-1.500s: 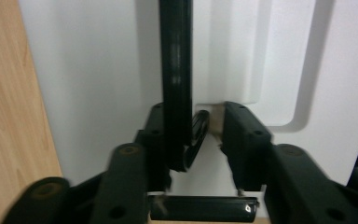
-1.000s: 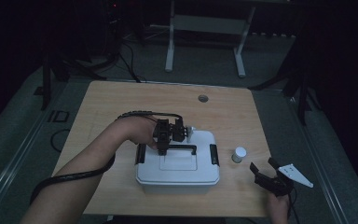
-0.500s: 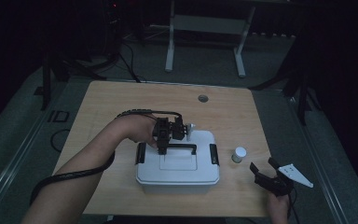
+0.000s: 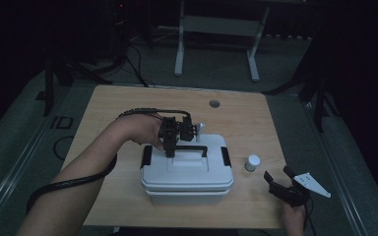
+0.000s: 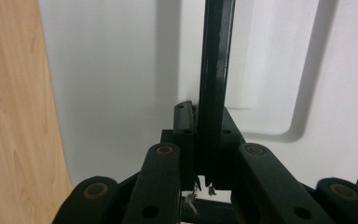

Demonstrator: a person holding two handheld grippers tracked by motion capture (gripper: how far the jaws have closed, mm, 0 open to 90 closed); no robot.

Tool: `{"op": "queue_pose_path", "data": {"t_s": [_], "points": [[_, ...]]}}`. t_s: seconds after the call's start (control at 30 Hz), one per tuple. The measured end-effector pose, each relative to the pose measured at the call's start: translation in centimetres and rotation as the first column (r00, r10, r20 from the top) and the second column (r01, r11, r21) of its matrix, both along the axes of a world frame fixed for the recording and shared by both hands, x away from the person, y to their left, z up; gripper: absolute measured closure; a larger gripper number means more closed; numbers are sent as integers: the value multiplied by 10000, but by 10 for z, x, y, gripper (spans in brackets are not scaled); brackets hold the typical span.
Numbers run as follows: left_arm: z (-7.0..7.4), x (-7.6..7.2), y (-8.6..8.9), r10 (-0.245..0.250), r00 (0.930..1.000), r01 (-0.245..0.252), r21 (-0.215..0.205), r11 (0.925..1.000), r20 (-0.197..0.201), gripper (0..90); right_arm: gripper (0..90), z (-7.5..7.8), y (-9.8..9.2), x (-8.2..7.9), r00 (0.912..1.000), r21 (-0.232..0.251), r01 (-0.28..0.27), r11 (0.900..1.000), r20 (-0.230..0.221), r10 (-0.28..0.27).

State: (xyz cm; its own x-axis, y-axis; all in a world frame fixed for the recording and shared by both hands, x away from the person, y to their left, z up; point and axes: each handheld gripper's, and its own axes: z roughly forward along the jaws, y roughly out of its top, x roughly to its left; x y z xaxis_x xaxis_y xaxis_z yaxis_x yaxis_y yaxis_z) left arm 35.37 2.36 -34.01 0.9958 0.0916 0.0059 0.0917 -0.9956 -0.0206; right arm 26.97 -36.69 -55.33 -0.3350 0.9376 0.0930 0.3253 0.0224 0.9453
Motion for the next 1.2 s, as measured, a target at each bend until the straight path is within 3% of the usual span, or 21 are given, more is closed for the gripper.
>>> {"op": "queue_pose_path", "data": {"t_s": [0.17,0.7,0.97,1.2], "points": [[15,1,9,187,9995,-183,-163,9997,248,836,133,0,0,0,10000,-14,11,10000,-2,-11],[36,8,52,1137,9923,-1119,-376,9930,500,836,133,0,0,0,10000,-57,29,10000,-26,-29],[45,8,83,1781,9818,-1748,-530,9832,665,836,133,0,1,0,10000,-79,19,10000,-17,-20],[47,9,112,2441,9675,-2398,-667,9685,662,836,133,0,1,0,10000,-70,23,10000,-15,-23]]}}
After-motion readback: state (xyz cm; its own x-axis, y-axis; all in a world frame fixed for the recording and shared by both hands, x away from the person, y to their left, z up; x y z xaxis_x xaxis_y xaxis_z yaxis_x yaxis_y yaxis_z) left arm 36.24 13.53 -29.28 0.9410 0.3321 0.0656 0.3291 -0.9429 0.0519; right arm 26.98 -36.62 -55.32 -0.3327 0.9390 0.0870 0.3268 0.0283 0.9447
